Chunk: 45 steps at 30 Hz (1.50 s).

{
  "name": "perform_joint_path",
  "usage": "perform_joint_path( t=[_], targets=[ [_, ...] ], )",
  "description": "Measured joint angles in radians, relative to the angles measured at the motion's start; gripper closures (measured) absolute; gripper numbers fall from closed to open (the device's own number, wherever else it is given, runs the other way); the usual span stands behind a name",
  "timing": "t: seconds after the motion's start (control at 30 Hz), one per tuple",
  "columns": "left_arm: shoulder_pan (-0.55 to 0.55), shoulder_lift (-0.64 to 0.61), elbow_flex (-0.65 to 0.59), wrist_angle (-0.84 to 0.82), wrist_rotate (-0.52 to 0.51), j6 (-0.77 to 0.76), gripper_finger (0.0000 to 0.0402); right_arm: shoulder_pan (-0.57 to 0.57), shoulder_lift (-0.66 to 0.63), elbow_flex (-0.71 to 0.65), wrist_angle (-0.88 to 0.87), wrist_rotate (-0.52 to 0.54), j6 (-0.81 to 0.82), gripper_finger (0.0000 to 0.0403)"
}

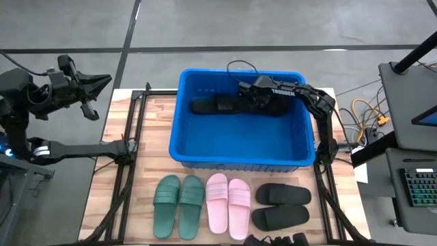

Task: Pick and place slides into bin
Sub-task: Stack the black slipper on top of the black slipper in the blue bin

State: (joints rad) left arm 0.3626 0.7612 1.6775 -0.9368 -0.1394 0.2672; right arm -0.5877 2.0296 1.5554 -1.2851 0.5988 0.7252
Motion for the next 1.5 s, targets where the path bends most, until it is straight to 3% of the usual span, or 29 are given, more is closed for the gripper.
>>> perform_joint_path(
  t=[0.27, 0.53, 1.07, 1.5],
  targets=[
    [0.0, 0.0, 0.0, 0.0, 0.0, 0.0, 0.0391, 0.003, -0.006, 0.045, -0.166, 0.087, -0.003, 0.0389],
    [0.0, 0.0, 0.0, 0.0, 0.0, 0.0, 0.0391, 0.007, -0.003, 0.047, -0.198, 0.18, 0.003, 0.039],
    [0.0, 0.0, 0.0, 0.0, 0.0, -0.001, 0.0391, 0.024, 0.005, 0.083, -0.181, 0.166, 0.008, 0.039],
    [0.0, 0.0, 0.0, 0.0, 0.0, 0.0, 0.0391, 0.121, 0.0, 0.303, -0.175, 0.153, 0.021, 0.039]
  ],
)
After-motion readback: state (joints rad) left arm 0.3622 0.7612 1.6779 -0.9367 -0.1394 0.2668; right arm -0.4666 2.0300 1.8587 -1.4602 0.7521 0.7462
